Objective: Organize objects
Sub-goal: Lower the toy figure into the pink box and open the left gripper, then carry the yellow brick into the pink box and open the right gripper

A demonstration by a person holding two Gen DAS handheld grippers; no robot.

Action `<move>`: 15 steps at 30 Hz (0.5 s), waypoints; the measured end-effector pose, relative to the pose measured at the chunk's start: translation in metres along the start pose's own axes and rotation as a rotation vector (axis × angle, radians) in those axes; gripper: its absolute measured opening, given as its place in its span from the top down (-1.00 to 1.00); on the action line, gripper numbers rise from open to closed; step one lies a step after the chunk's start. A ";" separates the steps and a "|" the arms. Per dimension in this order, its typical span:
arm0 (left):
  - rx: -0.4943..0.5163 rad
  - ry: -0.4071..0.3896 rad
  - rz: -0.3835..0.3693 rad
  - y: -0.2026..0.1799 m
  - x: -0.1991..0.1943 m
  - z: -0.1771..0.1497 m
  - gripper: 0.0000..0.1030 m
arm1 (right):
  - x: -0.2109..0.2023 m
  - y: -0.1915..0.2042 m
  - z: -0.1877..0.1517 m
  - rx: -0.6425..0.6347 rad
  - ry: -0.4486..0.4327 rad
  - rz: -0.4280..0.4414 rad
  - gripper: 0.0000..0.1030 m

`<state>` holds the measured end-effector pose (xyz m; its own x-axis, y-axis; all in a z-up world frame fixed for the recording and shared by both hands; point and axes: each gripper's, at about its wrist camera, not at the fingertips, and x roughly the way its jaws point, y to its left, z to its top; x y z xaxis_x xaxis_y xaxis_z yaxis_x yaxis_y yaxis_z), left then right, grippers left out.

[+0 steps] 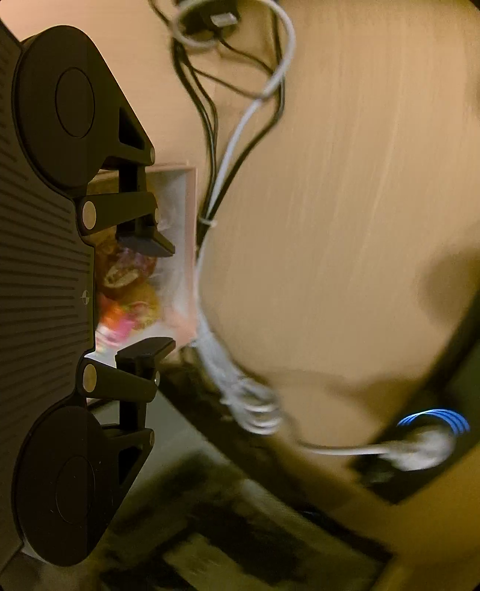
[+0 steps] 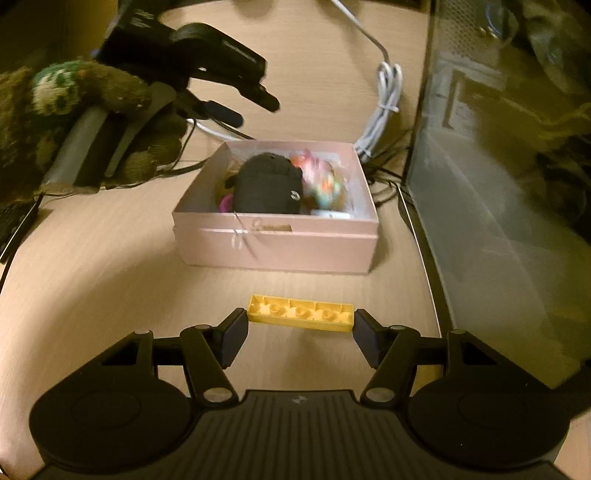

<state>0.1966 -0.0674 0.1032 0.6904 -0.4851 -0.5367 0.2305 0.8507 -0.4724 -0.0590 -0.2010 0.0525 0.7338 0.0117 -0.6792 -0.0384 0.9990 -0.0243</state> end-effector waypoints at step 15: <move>-0.196 0.087 0.157 0.077 -0.116 -0.109 -0.01 | 0.016 0.018 0.127 -0.024 -0.243 -0.002 -0.22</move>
<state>0.0591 0.0326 0.0526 0.6436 -0.3731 -0.6683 -0.0182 0.8654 -0.5008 0.0381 -0.1774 0.1340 0.8756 0.0230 -0.4826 -0.0508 0.9977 -0.0446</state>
